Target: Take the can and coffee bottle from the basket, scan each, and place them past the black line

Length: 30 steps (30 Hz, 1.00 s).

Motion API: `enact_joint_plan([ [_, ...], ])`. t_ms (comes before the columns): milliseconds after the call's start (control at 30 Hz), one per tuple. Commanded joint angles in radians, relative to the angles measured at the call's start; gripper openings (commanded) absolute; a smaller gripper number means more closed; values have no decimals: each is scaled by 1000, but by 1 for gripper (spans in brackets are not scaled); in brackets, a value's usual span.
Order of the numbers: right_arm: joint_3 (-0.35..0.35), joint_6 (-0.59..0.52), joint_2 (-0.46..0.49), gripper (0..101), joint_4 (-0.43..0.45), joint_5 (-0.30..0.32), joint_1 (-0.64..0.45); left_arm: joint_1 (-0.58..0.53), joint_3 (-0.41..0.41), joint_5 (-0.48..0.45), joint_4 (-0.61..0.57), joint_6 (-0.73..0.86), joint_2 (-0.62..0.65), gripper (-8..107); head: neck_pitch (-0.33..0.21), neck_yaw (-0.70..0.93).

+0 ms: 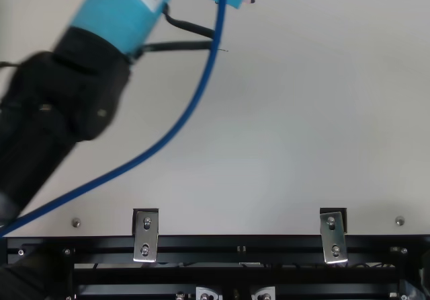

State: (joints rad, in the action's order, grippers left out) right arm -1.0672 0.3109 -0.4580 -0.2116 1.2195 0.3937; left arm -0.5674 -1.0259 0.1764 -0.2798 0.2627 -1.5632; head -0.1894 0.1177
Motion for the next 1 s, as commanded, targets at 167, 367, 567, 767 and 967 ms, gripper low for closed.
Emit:
enact_joint_plan([
  [167,0,0,0,101,0,0,0,13,-129,-529,83,19,83,10,-2,0],
  [367,0,0,0,101,0,0,0,27,-209,-797,34,186,109,10,-2,0],
  [567,0,0,0,101,0,0,0,71,-268,-1038,-49,441,85,10,-2,0],
  [767,0,0,0,101,0,0,0,97,-290,-1215,-49,625,28,10,-2,0],
  [967,0,0,0,101,0,0,0,75,-313,-1297,15,726,-54,10,-2,0],
])
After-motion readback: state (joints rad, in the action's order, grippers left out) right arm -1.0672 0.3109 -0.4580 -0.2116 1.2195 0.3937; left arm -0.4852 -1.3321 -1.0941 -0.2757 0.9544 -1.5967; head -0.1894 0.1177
